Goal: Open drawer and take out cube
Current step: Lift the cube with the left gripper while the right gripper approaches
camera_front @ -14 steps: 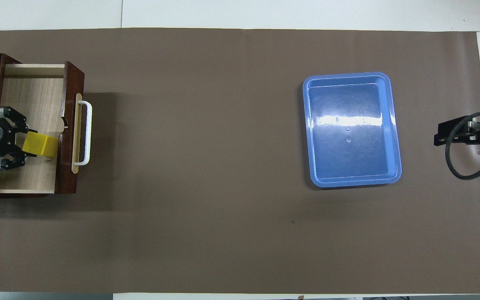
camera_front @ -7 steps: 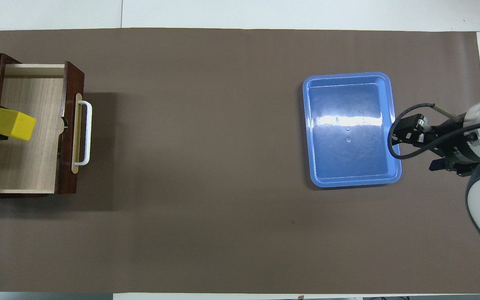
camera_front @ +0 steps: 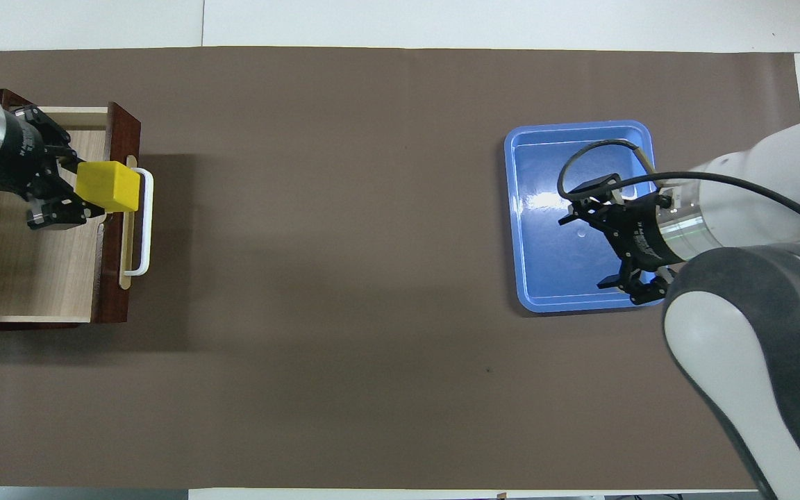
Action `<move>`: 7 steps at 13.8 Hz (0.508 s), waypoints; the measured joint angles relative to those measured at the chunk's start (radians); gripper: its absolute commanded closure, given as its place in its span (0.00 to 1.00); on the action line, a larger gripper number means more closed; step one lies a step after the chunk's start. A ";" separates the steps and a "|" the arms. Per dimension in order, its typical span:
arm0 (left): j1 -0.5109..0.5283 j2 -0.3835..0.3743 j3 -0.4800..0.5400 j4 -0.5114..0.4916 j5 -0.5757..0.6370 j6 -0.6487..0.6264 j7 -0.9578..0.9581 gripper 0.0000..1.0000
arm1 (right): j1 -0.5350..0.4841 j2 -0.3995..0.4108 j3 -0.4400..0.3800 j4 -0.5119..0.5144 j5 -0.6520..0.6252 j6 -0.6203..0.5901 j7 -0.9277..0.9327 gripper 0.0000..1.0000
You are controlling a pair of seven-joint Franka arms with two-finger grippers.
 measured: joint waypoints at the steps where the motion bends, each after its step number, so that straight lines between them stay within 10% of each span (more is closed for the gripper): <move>1: -0.029 0.000 -0.001 -0.010 -0.009 0.014 -0.034 1.00 | 0.031 0.028 0.000 0.000 0.017 0.041 0.062 0.00; 7: -0.176 -0.049 -0.003 -0.157 -0.040 0.161 -0.169 1.00 | 0.141 0.143 0.000 0.035 0.147 0.153 0.172 0.00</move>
